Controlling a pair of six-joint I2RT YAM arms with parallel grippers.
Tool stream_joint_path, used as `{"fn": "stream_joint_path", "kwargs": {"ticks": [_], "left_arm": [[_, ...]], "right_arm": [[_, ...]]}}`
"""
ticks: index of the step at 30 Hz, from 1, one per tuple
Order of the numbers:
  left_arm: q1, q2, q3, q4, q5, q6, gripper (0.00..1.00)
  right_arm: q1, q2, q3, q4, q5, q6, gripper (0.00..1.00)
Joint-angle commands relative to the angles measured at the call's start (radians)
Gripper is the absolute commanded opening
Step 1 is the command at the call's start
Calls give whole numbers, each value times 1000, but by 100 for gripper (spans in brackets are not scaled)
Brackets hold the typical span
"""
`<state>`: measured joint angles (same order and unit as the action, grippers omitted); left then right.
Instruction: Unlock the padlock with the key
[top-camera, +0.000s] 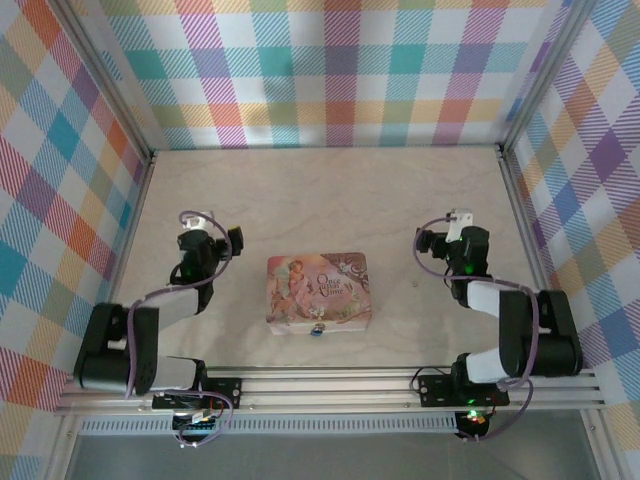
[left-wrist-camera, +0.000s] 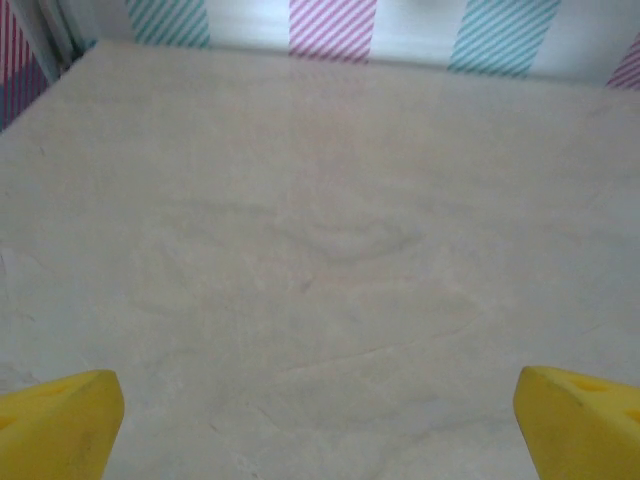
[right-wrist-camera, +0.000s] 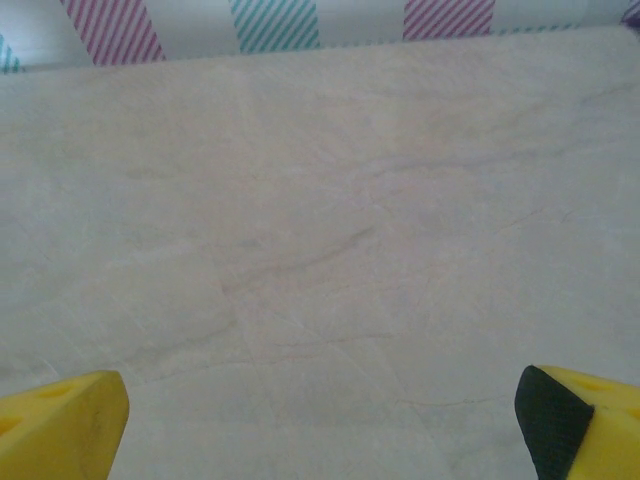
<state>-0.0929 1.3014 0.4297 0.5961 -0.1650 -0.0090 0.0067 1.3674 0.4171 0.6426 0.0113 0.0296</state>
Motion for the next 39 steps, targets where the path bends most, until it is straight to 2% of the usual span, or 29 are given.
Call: {"fn": "stream_joint_path", "kwargs": {"ticks": [1, 5, 11, 15, 17, 19, 23, 27, 33, 39], "left_arm": [[2, -107, 75, -170, 59, -64, 100], [-14, -168, 187, -399, 138, -202, 100], [-39, -232, 241, -618, 236, -527, 100], [-71, -261, 264, -752, 323, -633, 100], [-90, -266, 273, -784, 383, -654, 100], [-122, -275, 276, -804, 414, -676, 100], [-186, -280, 302, -952, 378, -689, 100], [-232, -286, 290, -1016, 344, -704, 100], [-286, -228, 252, -1009, 373, -748, 100], [-338, -140, 240, -930, 429, -775, 100]], "right_arm": [[-1, -114, 70, -218, -10, 67, 100], [-1, -238, 161, -498, -100, 215, 100], [1, -372, 239, -739, -324, 383, 100], [17, -419, 252, -829, -495, 424, 100], [38, -419, 258, -875, -537, 429, 100], [70, -402, 274, -930, -550, 431, 100], [171, -335, 294, -971, -565, 433, 100], [270, -244, 327, -1025, -549, 427, 100], [387, -153, 328, -1056, -557, 424, 100], [495, -123, 298, -1038, -557, 479, 100]]}}
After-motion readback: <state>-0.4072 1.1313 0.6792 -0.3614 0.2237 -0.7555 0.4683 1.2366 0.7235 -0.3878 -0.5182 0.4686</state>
